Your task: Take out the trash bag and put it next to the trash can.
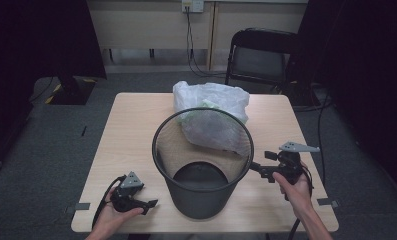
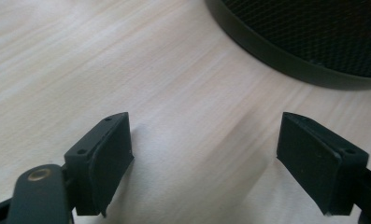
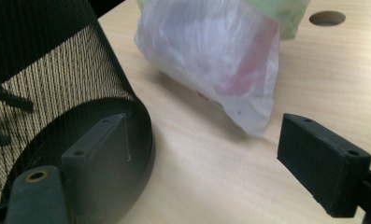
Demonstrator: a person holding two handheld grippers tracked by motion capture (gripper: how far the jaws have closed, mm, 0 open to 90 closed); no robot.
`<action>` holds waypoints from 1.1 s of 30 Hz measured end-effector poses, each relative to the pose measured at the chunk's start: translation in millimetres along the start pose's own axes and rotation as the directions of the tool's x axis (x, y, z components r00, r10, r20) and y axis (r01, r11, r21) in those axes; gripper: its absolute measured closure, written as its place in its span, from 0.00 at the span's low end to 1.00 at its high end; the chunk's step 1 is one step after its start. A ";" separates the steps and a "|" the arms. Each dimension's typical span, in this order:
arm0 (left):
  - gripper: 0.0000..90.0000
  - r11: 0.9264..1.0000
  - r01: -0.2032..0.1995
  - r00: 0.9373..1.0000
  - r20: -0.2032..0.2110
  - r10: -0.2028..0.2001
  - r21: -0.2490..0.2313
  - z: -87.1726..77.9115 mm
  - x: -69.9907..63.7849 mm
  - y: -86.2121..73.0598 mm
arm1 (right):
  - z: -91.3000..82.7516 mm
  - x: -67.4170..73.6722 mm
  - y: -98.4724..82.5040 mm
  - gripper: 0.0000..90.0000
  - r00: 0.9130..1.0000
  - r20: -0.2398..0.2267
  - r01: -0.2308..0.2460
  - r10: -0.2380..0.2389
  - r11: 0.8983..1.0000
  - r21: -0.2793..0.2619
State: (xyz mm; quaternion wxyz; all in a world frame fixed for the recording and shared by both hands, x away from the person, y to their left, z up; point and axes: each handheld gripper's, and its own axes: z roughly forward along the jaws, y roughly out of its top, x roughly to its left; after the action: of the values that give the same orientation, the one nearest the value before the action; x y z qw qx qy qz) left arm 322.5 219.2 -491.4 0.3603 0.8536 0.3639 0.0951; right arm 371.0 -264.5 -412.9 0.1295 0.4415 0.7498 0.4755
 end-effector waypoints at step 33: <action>0.15 1.000 -0.020 0.994 -0.110 0.018 -0.016 4.0 0.9 -3.1 | 42.3 7.1 -78.8 0.07 0.949 0.302 0.026 -0.090 0.978 0.209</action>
State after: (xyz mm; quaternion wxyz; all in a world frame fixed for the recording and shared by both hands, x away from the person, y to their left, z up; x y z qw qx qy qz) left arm 323.0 219.1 -496.5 0.3458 0.8476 0.3741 0.1486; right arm 350.5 -246.1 -498.3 0.2140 0.4991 0.7774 0.3175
